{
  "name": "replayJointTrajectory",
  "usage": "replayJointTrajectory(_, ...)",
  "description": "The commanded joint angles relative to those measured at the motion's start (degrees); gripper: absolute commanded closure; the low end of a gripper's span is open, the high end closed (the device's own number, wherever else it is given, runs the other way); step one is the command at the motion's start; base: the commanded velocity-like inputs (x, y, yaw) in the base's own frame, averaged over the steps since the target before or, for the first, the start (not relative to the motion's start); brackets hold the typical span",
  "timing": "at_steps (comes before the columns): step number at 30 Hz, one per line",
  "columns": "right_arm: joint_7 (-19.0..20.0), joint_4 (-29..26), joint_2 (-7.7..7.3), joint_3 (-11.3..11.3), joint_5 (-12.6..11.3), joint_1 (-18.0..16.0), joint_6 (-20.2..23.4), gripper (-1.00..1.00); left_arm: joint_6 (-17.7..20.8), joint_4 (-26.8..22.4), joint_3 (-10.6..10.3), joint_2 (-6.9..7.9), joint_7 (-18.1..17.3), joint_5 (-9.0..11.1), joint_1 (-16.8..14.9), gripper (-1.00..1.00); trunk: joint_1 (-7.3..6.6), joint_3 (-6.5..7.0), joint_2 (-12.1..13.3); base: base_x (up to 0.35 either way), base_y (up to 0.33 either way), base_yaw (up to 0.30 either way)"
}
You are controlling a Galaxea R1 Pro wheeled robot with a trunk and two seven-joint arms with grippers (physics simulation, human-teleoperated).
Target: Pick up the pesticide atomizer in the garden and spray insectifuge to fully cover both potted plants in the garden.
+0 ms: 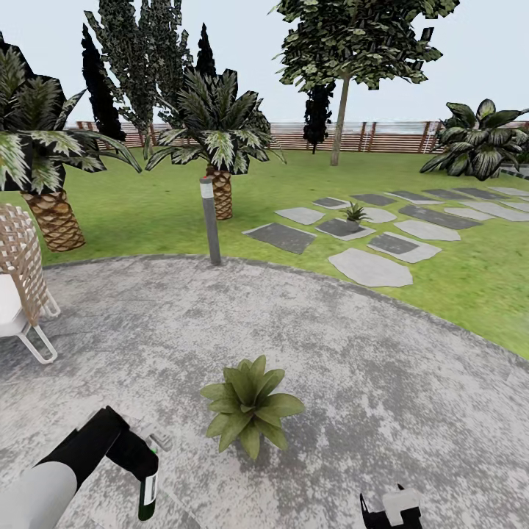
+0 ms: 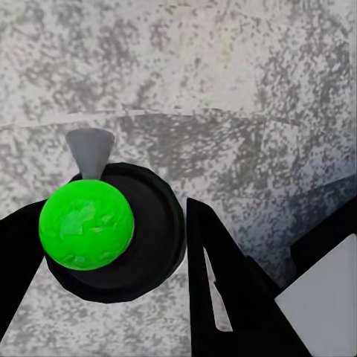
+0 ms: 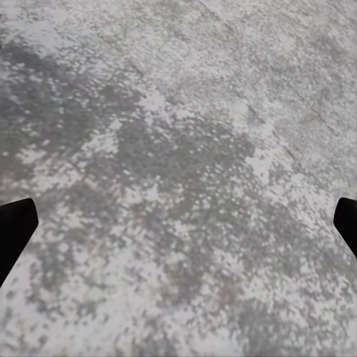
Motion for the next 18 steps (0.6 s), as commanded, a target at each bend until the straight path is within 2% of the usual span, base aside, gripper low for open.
replayJointTrajectory(1,-0.40,0.10,0.00,-0.22,0.61,-0.04,-0.14,-1.00,0.47,-0.08,-0.22,0.04,-0.22,-0.06,-0.01,1.00,-0.01,-0.05,-0.02,0.000,0.000,0.000)
replayJointTrajectory(5,-0.41,0.13,0.00,-0.21,0.61,-0.03,-0.14,-1.00,0.56,0.06,-0.30,-0.14,-0.19,-0.15,-0.04,1.00,-0.01,-0.05,-0.02,0.000,0.000,0.000)
replayJointTrajectory(8,-0.38,0.14,0.08,-0.21,0.61,-0.04,-0.14,-1.00,2.65,-0.30,0.00,-0.36,-0.42,-2.95,-0.55,1.00,-0.01,-0.05,-0.02,0.000,0.000,0.000)
replayJointTrajectory(11,-0.44,0.13,0.09,-0.33,0.55,-0.04,-0.14,-1.00,5.81,-0.65,0.03,-0.55,-0.55,-4.08,-0.67,1.00,-0.01,-0.05,-0.02,0.000,0.000,0.000)
replayJointTrajectory(15,-0.46,0.20,0.09,-0.45,0.60,-0.03,-0.14,-1.00,6.83,-1.01,0.04,-0.72,-0.60,-4.38,-0.70,1.00,-0.01,-0.05,-0.02,0.011,0.000,0.000)
replayJointTrajectory(18,-0.46,0.21,0.09,-0.40,0.60,-0.03,-0.14,-1.00,6.96,-1.13,-0.01,-0.74,-0.61,-4.44,-0.71,1.00,-0.01,-0.05,-0.02,0.165,0.024,0.000)
